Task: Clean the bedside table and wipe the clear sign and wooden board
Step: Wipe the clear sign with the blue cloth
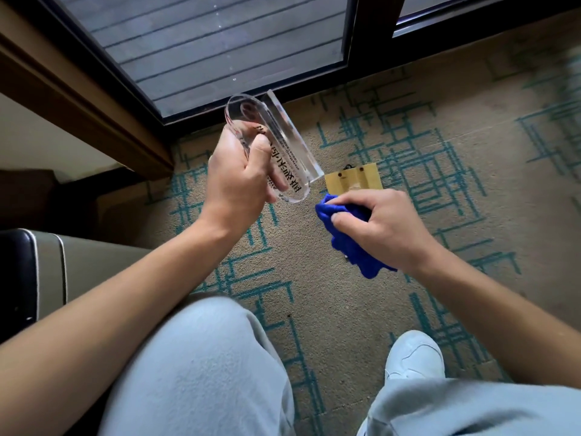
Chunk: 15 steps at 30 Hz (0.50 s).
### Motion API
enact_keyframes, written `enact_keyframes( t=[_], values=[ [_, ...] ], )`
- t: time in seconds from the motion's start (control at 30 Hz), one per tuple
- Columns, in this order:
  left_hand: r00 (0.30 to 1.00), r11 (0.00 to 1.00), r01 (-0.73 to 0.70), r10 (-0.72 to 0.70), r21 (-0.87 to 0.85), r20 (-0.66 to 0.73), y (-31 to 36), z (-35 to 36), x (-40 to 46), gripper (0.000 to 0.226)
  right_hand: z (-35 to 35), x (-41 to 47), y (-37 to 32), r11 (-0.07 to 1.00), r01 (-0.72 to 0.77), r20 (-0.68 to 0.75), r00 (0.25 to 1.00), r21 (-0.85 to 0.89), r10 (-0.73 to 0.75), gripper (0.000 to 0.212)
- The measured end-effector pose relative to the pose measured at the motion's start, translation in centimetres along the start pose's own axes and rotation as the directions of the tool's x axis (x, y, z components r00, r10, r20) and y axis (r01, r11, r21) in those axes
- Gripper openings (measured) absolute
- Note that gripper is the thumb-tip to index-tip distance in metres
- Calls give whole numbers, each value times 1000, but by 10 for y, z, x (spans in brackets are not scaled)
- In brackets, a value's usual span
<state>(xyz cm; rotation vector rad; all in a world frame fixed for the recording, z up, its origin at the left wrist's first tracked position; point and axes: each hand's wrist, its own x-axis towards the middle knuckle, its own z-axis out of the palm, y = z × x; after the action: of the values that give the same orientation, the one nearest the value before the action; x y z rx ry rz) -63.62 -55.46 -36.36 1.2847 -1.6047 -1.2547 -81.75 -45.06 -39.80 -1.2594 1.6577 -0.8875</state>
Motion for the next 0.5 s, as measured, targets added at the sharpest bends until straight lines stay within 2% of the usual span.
enact_keyframes(
  t=[0.1, 0.17, 0.2, 0.27, 0.3, 0.37, 0.43, 0.5],
  values=[
    [999, 998, 1, -3, 57, 38, -2, -1, -2, 13, -8, 3, -8, 972, -44, -75, 995, 230, 63, 13],
    [999, 995, 10, -14, 96, 49, -3, -3, -3, 14, -16, 8, -15, 956, 5, -110, 994, 292, 28, 13],
    [999, 993, 13, -19, 117, 49, -3, -3, -3, 14, -19, 11, -18, 966, 56, -134, 991, 251, -23, 15],
    [999, 985, 26, -33, 171, 39, -3, -3, -2, 12, -16, 13, -20, 979, 203, -179, 962, -27, -204, 17],
    [999, 979, 32, -39, 201, 29, -3, -2, -1, 10, -11, 14, -20, 942, 271, -168, 937, -200, -305, 20],
    [999, 962, 43, -46, 268, 6, -5, 1, 1, 11, 1, 15, -18, 785, 346, -78, 892, -513, -444, 28],
    [996, 947, 83, -86, 312, -4, -9, 2, 4, 17, 13, 15, -14, 636, 372, 19, 872, -676, -489, 30],
    [987, 945, 160, -159, 285, -29, -12, 1, 6, 24, 22, 14, -9, 584, 386, 46, 859, -714, -511, 29]
  ],
)
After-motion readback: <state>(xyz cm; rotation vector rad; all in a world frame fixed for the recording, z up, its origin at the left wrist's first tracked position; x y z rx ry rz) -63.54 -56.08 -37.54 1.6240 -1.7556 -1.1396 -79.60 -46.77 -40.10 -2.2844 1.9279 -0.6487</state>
